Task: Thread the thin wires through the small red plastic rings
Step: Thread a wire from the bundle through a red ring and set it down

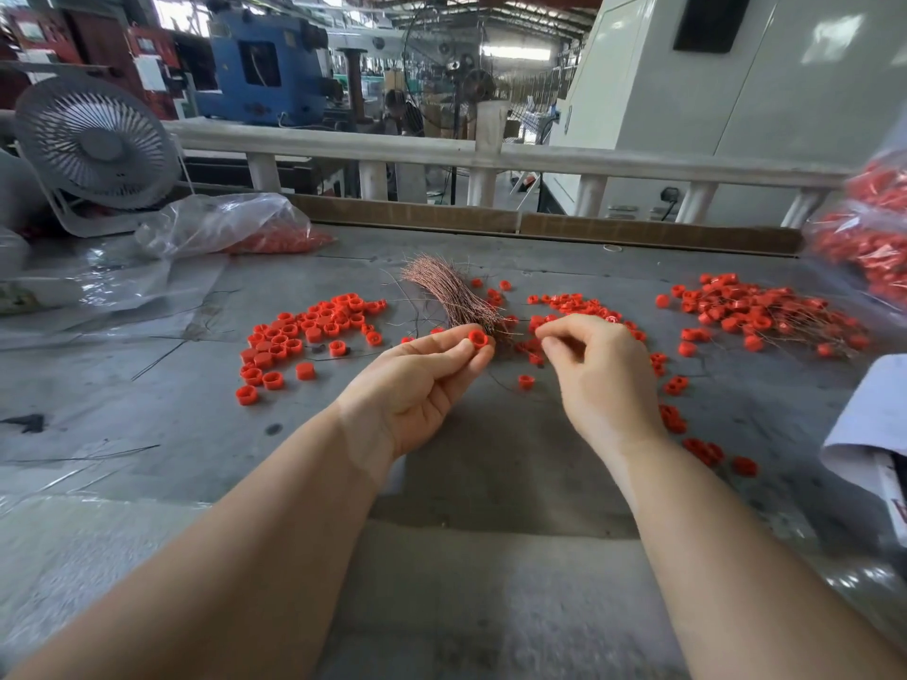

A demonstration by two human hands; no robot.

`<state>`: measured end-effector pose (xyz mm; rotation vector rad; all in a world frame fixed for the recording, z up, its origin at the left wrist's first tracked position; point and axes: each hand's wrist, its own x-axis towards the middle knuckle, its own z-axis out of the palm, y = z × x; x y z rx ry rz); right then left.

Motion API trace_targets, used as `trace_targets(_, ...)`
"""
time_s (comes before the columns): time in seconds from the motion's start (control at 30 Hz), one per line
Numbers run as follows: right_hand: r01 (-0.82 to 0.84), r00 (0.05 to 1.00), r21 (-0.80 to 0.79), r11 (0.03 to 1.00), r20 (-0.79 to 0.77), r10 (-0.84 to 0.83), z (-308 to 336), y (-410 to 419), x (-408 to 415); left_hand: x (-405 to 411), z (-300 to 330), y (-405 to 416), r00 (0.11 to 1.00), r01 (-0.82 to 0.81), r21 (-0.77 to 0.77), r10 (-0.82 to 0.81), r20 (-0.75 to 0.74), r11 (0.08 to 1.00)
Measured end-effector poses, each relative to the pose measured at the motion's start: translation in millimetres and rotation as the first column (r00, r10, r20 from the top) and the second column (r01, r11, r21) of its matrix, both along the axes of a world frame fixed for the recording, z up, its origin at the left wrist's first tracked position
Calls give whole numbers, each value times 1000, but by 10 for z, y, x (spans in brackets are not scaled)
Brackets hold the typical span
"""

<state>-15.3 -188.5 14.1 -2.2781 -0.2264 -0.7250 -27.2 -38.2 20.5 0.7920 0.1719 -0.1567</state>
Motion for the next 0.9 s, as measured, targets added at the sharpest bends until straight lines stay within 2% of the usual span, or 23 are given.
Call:
trace_targets(0.07,47,998,-52,998,-47,-50,-12,-16,-2,-2,-7,-10,1000,1,33,-1,0,999)
trace_targets(0.2,30,989,-183,983,-137,-56,-26,-1,-24,-1,-23,-16,1000,12,71,-13,7,997)
trace_targets(0.37,4,978,-365,931,-194,-80,-48,16,-32,0,-31,-16,999,26,76,-27,19,997)
trace_targets(0.43,12,980,-387,922,-180,-88,-63,4,-25,-5,-29,-20,999,34,73,-36,24,997)
trace_targets(0.5,14,990,-302,953,-128,-55,-58,-4,-15,-11,-25,-22,999,37,70,-39,30,997)
trace_targets(0.57,-40,996,-80,996,-81,33,-23,13,-20,-16,-18,-26,999,35,68,-37,36,997)
trace_targets(0.67,-162,986,203,966,-12,168,49,53,-48,-26,-4,-35,998,31,70,-35,51,997)
trace_targets(0.77,-225,974,289,931,51,219,81,81,-67,-28,9,-46,997,31,75,-36,71,997)
trace_targets(0.9,-252,967,261,932,87,238,82,113,-85,-32,19,-40,992,33,73,-42,117,997)
